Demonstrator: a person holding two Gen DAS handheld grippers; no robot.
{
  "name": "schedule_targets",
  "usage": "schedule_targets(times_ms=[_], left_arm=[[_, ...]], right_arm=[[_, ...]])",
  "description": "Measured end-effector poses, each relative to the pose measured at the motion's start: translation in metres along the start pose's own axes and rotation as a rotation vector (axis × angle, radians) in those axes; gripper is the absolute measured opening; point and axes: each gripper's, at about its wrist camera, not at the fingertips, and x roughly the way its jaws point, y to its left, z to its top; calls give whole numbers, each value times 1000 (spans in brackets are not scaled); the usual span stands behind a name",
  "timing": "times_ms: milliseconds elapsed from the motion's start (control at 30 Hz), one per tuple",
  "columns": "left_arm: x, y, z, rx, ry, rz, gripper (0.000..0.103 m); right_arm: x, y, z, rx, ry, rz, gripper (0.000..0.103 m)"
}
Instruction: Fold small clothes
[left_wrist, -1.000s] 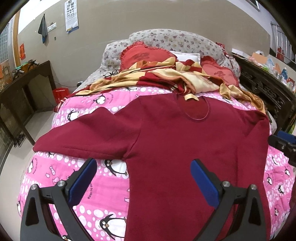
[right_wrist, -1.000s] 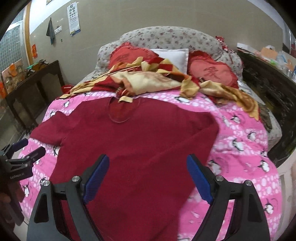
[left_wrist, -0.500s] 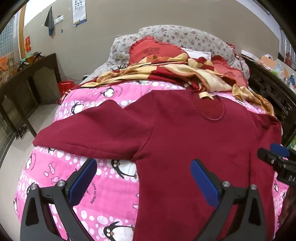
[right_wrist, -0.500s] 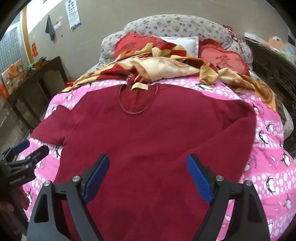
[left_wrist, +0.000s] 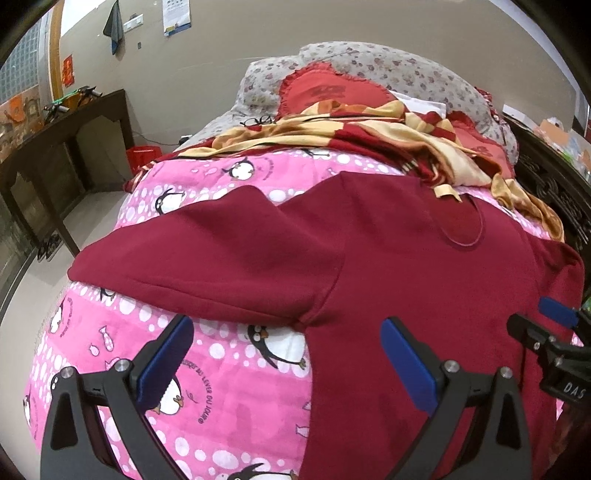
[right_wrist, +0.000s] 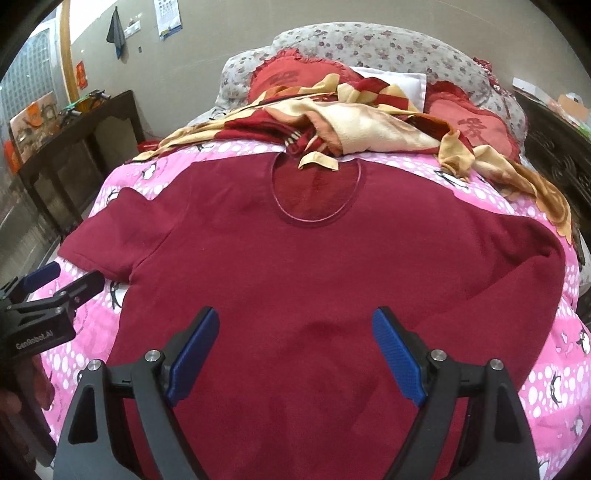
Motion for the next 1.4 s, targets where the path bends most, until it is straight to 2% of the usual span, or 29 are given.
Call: schedule_targets(times_ms=[600, 967, 1400], left_arm=[[7, 4, 4, -13, 4, 7, 103], [15, 15, 6, -31, 15, 36, 103], [19, 27, 6, -52, 25, 47, 103]], right_arm=[[15, -3, -4, 40, 35, 1, 103], [17, 8, 4, 40, 21, -2, 103], [26, 21, 5, 15, 44, 3, 103]])
